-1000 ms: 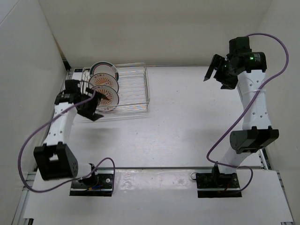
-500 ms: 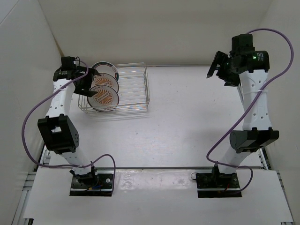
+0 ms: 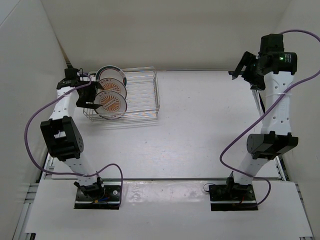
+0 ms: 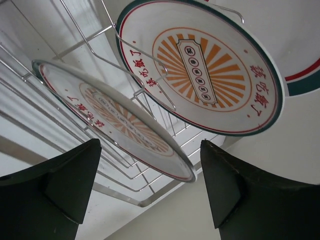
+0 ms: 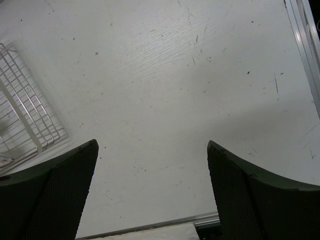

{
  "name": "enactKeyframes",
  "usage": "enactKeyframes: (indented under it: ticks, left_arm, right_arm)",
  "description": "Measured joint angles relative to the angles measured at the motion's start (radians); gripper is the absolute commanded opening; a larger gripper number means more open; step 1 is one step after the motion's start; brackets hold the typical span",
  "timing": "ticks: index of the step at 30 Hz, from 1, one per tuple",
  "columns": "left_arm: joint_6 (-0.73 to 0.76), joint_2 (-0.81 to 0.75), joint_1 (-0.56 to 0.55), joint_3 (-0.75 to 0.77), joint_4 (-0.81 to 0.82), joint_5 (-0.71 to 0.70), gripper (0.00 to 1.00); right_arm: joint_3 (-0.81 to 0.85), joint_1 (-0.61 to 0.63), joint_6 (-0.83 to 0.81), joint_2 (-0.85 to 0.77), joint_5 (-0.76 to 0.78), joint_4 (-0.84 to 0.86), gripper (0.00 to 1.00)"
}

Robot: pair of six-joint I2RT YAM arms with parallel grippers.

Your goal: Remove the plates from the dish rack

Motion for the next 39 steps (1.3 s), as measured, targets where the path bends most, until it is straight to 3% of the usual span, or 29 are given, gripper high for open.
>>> enactKeyframes:
  ticks: [3,21,34,39]
  left_arm:
    - [0.000,0.032,0.010,0.002,0.018,0.018,0.86]
    - [-0.016,0.075,0.066,0.003,0.116,0.141,0.36]
    - [-0.159,0.074,0.103,-0.066,0.379,0.269,0.28]
    - [-0.188,0.060,0.103,-0.075,0.386,0.285,0.14]
  right_arm:
    - [0.000,-0.014,0.000,0.002,-0.013,0.000,0.90]
    - [-0.001,-0.051,0.008,0.027,-0.100,0.000,0.90]
    - [-0.014,-0.066,0.003,0.030,-0.180,0.000,0.90]
    - [-0.015,-0.066,0.003,0.030,-0.195,0.000,0.90]
